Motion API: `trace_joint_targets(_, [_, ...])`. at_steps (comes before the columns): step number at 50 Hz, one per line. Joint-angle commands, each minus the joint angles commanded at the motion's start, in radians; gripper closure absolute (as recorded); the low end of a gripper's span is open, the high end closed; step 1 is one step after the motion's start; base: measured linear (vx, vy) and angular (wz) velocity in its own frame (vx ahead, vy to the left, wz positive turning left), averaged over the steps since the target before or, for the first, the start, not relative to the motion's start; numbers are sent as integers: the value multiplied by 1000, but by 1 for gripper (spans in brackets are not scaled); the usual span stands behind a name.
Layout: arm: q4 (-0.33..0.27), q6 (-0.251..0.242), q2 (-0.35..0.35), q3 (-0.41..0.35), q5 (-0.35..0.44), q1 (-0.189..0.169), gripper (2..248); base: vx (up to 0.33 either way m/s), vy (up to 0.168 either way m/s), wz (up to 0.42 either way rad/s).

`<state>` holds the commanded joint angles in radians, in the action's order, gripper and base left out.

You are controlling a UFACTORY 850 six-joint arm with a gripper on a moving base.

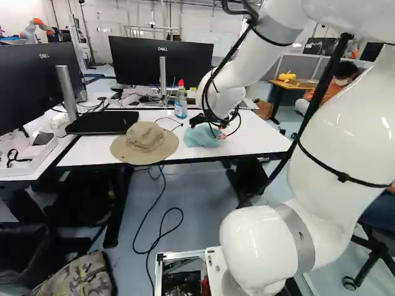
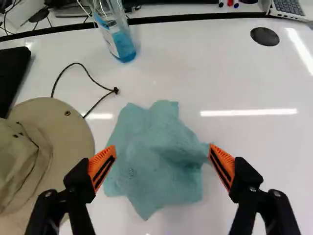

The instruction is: Clean the table with the green towel

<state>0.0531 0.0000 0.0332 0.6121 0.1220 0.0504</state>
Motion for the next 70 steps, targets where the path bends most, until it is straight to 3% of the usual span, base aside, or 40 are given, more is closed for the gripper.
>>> trace_joint_targets(32, [-25,0,118,-251,359,-24,3,0,0,0])
trace_joint_targets(70, [-45,0,208,-443,634,-43,3,0,0,0])
